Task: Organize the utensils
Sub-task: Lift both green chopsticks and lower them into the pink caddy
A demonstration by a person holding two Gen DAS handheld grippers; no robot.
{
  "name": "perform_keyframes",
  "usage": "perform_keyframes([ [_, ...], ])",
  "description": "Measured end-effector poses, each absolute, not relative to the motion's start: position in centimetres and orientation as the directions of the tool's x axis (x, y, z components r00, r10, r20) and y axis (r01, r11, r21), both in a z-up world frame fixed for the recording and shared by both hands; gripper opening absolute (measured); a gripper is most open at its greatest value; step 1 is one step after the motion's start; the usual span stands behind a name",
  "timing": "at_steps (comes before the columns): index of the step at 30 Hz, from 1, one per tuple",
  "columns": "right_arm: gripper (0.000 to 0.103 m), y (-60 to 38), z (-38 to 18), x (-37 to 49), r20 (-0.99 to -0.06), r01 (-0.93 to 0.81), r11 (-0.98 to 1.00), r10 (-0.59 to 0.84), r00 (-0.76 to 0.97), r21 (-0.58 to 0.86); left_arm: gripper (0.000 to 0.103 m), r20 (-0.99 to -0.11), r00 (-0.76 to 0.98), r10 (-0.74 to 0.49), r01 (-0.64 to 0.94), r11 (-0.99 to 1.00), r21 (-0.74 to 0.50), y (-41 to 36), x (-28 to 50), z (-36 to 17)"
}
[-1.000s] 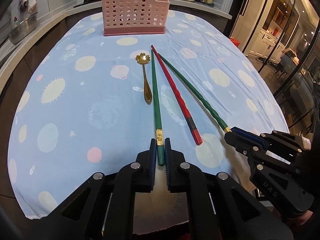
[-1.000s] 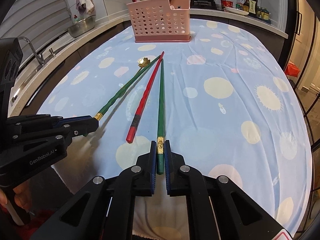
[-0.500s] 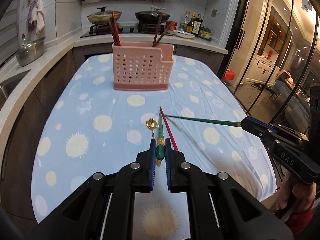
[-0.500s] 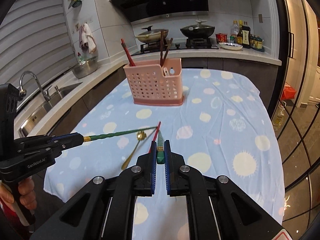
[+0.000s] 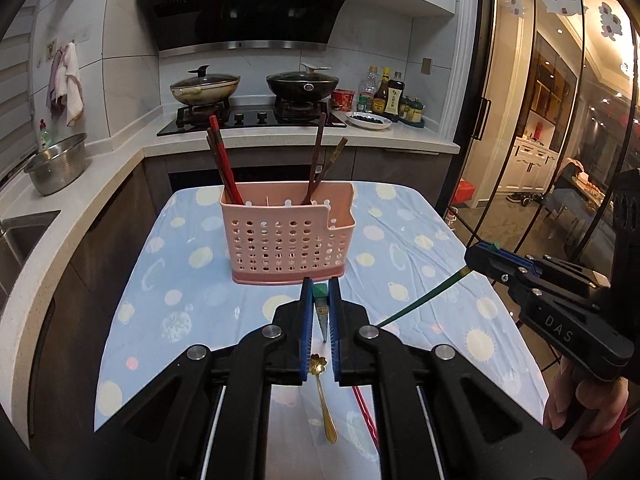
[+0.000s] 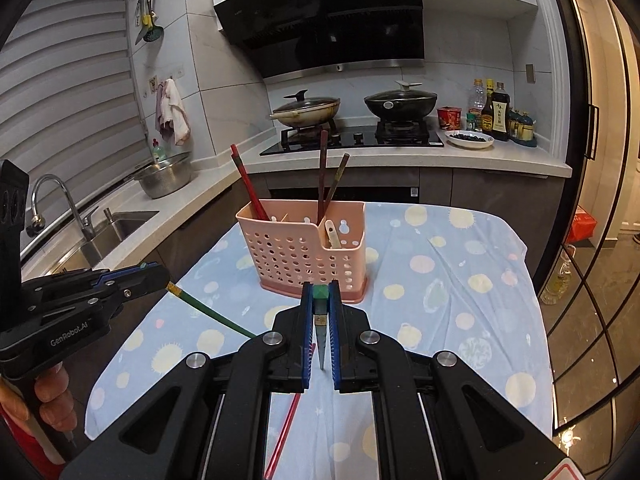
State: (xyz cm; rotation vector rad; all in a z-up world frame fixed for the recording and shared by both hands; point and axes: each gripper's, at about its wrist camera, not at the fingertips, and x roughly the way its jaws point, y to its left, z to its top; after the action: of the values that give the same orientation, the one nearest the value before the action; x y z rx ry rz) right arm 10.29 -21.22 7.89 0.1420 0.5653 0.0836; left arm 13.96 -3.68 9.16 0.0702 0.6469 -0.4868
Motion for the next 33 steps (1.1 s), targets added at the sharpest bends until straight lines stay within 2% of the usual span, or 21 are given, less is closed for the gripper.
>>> perform_keyframes([
  [21,0.007,-21.0,13.5,16.4,-0.445,-0.075,0.981,0.148,0.883,0.178,0.007,-0.473,0.782,-0.406,0.428,0.901,-0.066,-2.7,19.2,16.5],
  [33,0.007,-21.0,20.8,22.0,-0.34,-0.092,0.975,0.159,0.927,0.204,0.007,-0.353,0.858,-0.373,0.383,0.923,-0.045,-2.1,23.1,23.2],
])
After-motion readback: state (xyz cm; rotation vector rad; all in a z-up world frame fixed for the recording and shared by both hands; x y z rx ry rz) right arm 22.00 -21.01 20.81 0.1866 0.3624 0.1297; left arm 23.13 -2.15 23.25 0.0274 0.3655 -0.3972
